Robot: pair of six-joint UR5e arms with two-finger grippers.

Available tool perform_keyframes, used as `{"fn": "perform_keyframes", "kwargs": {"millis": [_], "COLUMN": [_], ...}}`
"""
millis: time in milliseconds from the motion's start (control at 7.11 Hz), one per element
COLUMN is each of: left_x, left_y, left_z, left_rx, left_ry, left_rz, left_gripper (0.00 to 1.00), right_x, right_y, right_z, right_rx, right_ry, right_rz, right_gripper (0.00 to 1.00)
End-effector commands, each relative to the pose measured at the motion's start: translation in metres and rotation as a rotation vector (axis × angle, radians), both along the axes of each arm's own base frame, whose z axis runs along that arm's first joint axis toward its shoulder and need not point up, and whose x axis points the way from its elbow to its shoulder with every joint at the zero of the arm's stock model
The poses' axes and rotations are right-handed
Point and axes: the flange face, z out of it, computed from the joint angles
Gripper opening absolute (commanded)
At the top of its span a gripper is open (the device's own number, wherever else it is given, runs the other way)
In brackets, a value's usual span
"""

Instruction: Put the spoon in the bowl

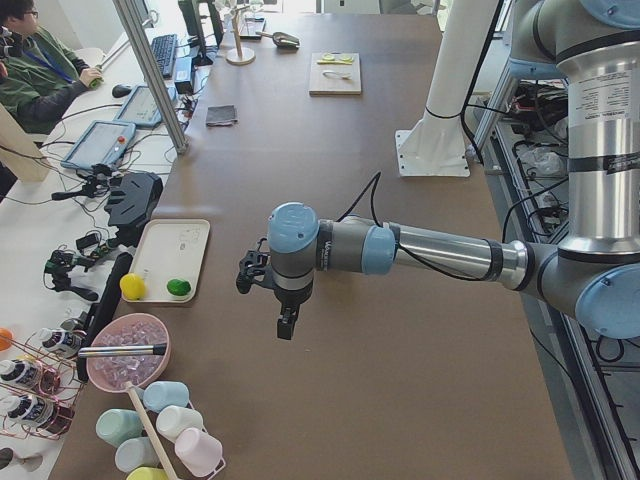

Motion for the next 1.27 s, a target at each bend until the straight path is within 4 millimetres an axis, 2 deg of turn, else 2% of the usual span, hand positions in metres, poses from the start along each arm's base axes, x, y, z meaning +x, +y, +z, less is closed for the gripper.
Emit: {"fn": "perform_keyframes", "kwargs": {"millis": [0, 281, 422, 703, 844, 984, 1125], "left_x": [-0.001, -0.001, -0.001, 0.0, 0.0, 0.0, -0.001], "left_y": [0.0, 0.0, -0.002, -0.006, -0.007, -0.014, -0.03], "left_z": [-0.002, -0.003, -0.004, -0.027, -0.048, -0.06, -0.065], "left_rx": [0.04, 0.045, 0.047, 0.096, 0.158, 0.283, 0.432], "left_ry": [-0.004, -0.007, -0.012, -0.001, -0.001, -0.004, -0.007], "left_rz": [-0.001, -0.001, -0.003, 0.0, -0.003, -0.003, -0.011], "left_gripper": [0.98, 0.98, 0.98, 0.98, 0.98, 0.98, 0.98], "right_x": [0.0, 0.0, -0.001, -0.003, -0.001, -0.001, -0.001], "right_y": [0.0, -0.001, -0.003, -0.013, -0.017, -0.019, -0.025], "right_z": [0.0, -0.002, -0.009, -0.027, -0.038, -0.041, -0.047], "right_rx": [0.0, 0.004, 0.019, 0.212, 0.318, 0.355, 0.375], "right_ry": [-0.001, -0.003, -0.029, -0.039, -0.027, -0.026, -0.022], "right_rz": [0.001, 0.0, 0.003, -0.003, 0.002, 0.002, 0.004], "right_gripper": [1.0, 1.0, 1.0, 1.0, 1.0, 1.0, 1.0]}}
